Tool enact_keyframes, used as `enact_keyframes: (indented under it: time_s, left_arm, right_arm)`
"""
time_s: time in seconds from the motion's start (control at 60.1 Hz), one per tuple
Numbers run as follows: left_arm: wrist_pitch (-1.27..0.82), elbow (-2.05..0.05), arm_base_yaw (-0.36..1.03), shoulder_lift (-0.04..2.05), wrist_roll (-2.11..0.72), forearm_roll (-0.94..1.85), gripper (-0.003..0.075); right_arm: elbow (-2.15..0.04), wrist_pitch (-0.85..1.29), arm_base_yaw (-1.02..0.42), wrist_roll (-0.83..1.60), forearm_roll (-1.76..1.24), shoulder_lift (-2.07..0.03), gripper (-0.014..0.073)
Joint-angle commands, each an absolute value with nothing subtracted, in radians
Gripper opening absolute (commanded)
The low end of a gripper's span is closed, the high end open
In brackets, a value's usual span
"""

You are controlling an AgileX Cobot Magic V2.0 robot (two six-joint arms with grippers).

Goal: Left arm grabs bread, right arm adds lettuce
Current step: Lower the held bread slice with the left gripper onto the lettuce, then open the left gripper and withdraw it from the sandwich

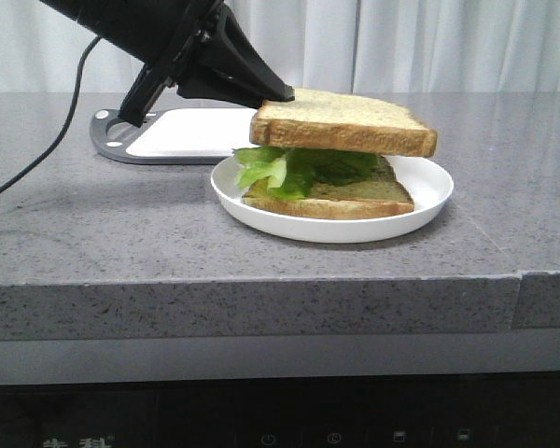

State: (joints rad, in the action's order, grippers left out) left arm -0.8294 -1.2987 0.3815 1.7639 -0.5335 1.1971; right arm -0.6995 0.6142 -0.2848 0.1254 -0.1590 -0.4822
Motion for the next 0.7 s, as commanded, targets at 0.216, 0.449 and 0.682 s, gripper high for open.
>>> enact_keyframes:
  time_s: [0.216, 0.449, 0.682]
  left_arm:
    - [-0.858, -1.349, 0.374, 1.682, -0.540, 1.220, 0.0303]
    - [-0.841, -1.358, 0.342, 1.529, -0.555, 1.144, 0.0255]
    - [-0.806, -1.343, 0.322, 1.367, -0.557, 0.976, -0.0021]
  right_arm:
    - [-0.725, 0.541, -0.278, 0.124, -0.158, -0.486, -0.0060]
    - [-0.725, 0.487, -0.278, 0.124, -0.158, -0.486, -0.0060]
    - [-0.725, 0.510, -0.278, 0.123, -0.155, -0.493, -0.0060]
